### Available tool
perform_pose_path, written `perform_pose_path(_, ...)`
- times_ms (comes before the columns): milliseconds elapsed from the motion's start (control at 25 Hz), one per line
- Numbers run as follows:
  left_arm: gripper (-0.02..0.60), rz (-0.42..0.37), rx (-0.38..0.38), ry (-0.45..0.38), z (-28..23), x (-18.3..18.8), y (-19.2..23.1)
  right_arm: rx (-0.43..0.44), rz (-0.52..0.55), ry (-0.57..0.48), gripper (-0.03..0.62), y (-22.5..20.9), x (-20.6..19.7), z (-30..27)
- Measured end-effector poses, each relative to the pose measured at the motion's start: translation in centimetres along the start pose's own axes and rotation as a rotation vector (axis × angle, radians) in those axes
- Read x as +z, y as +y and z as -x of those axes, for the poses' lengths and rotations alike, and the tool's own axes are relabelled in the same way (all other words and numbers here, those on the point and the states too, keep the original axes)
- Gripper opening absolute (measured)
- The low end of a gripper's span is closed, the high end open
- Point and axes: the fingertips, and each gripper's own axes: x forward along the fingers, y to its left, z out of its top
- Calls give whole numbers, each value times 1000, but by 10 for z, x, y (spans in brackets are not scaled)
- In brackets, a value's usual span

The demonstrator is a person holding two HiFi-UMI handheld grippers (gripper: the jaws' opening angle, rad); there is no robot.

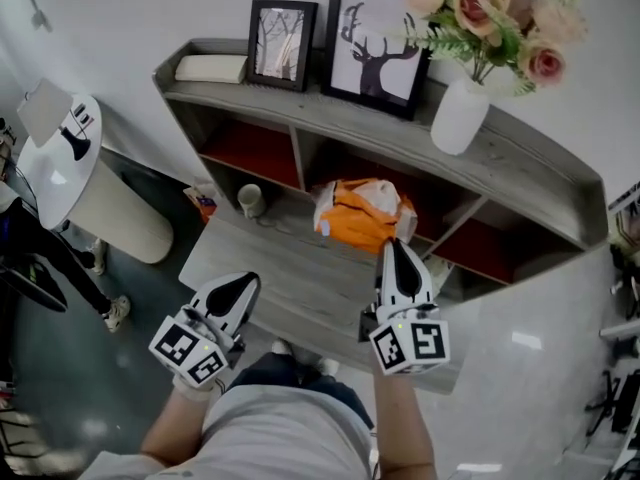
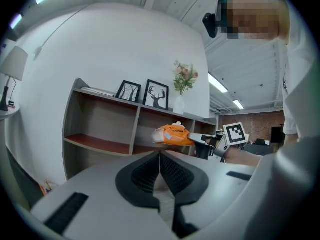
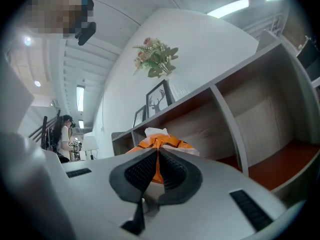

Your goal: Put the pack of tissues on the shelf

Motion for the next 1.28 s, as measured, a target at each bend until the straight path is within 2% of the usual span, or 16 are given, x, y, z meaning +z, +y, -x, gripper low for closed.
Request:
perform_pose_path(400,17,-7,8,-6,-6,14,40,-96,40,22,23,-15,-4,-64)
perform_pose_path(720,17,5,48,-14,1,16,69,-173,49,116,23,-30,-40,-106)
perform_pose_path(1040,17,33,104,0,14,6,92,-238,66,203,25,-41,-78,-123)
perform_pose_path(1280,17,37,110,6,14,4,97,-228,57,218,26,-40,-88,-124)
